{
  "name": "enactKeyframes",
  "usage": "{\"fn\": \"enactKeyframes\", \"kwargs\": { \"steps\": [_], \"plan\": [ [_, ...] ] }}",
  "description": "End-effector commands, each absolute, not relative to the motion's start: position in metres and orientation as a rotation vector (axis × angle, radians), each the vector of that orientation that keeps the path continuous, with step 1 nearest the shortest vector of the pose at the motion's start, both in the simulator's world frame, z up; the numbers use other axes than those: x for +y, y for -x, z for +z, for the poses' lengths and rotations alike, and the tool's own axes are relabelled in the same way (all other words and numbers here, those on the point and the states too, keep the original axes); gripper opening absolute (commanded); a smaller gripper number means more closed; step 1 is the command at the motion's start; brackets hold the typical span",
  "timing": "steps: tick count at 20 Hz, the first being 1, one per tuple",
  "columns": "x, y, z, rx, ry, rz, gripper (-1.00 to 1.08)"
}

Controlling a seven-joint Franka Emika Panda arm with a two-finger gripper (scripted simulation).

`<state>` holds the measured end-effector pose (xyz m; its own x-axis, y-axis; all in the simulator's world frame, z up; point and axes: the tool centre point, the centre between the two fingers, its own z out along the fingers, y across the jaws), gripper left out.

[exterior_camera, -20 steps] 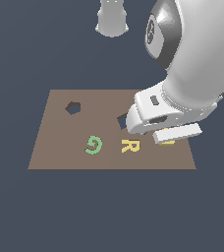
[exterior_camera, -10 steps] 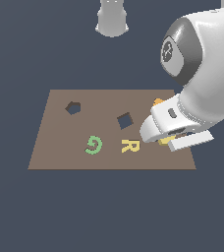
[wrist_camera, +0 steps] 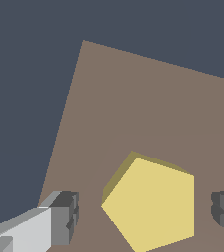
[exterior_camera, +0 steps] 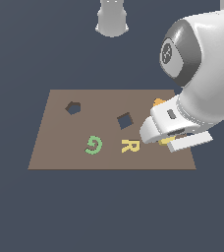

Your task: Insert a designated object into the corresponding slot on a board.

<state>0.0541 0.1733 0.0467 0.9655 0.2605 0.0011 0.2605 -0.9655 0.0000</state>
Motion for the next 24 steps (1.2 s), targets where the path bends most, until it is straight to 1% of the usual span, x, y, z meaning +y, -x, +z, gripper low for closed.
{"fn": "enactKeyframes", "kwargs": {
  "steps": [1,6,7,24],
  "plan": [
    [0.1728,-0.0536,0.0397,-0.412,3.114,0.000,1.00],
    [0.1723,-0.0535,0.0300,-0.411,3.115,0.000,1.00],
    [0.1723,-0.0535,0.0300,-0.411,3.115,0.000,-1.00],
    [0.1743,-0.0484,0.0307,-0.460,3.108,-0.001,-1.00]
  ]
}}
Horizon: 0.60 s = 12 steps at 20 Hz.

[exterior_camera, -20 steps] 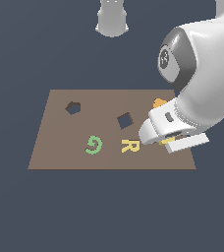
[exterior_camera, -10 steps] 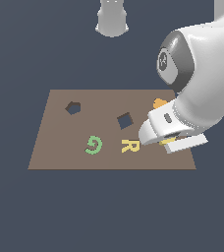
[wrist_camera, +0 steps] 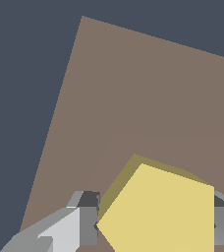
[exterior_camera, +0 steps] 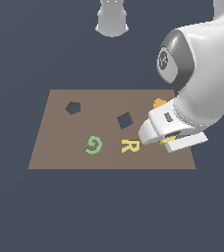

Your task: Insert a designated object into the corresponding slot on a board.

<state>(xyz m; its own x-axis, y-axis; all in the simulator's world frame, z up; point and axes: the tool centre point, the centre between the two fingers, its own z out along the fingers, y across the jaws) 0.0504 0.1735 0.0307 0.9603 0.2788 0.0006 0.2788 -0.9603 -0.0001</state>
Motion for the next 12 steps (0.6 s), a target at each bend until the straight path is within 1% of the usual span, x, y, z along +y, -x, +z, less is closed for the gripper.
{"fn": "enactKeyframes", "kwargs": {
  "steps": [1,6,12],
  "plan": [
    [0.175,-0.047,0.031,-0.477,3.105,-0.001,-1.00],
    [0.178,-0.033,0.031,-0.605,3.082,-0.001,-1.00],
    [0.182,-0.006,0.032,-0.844,3.026,-0.001,-1.00]
  ]
}}
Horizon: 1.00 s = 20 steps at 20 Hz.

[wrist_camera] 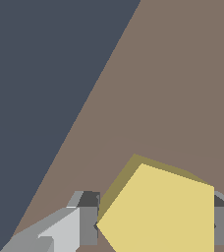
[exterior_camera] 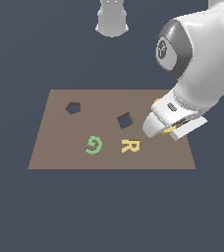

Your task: Insert a designated object into the corresponding slot on a board.

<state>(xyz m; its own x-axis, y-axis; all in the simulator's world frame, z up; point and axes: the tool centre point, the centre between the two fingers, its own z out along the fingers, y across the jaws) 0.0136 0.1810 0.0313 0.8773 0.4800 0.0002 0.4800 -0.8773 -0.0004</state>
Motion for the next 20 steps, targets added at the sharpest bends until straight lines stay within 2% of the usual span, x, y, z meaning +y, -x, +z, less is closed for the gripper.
{"fn": "enactKeyframes", "kwargs": {
  "steps": [1,10,20],
  "plan": [
    [0.182,-0.001,0.032,-0.891,3.012,-0.001,-1.00],
    [0.173,0.058,0.033,-1.400,2.812,-0.001,-1.00],
    [0.138,0.119,0.034,-1.942,2.468,-0.001,-1.00]
  ]
}}
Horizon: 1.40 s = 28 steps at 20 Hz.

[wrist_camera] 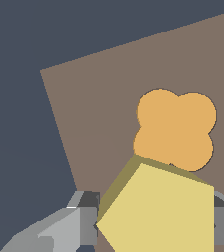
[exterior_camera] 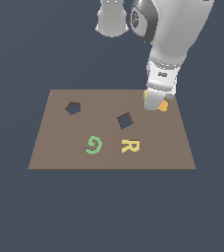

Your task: Insert a designated object into the corresponding slot on a board.

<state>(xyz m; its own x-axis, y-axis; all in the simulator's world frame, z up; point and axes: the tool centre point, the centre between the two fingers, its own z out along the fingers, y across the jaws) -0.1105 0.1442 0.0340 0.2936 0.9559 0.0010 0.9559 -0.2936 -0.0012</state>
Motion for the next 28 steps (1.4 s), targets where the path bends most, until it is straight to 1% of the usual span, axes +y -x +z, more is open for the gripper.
{"fn": "enactKeyframes", "kwargs": {
  "steps": [1,7,14,21,28],
  "plan": [
    [0.133,0.123,0.035,-1.988,2.431,-0.001,-1.00],
    [0.105,0.147,0.035,-2.235,2.206,-0.001,-1.00],
    [0.070,0.164,0.036,-2.470,1.939,-0.001,-1.00],
    [0.034,0.173,0.037,-2.659,1.671,-0.001,-1.00],
    [-0.001,0.174,0.037,-2.812,1.399,0.000,-1.00]
  ]
}}
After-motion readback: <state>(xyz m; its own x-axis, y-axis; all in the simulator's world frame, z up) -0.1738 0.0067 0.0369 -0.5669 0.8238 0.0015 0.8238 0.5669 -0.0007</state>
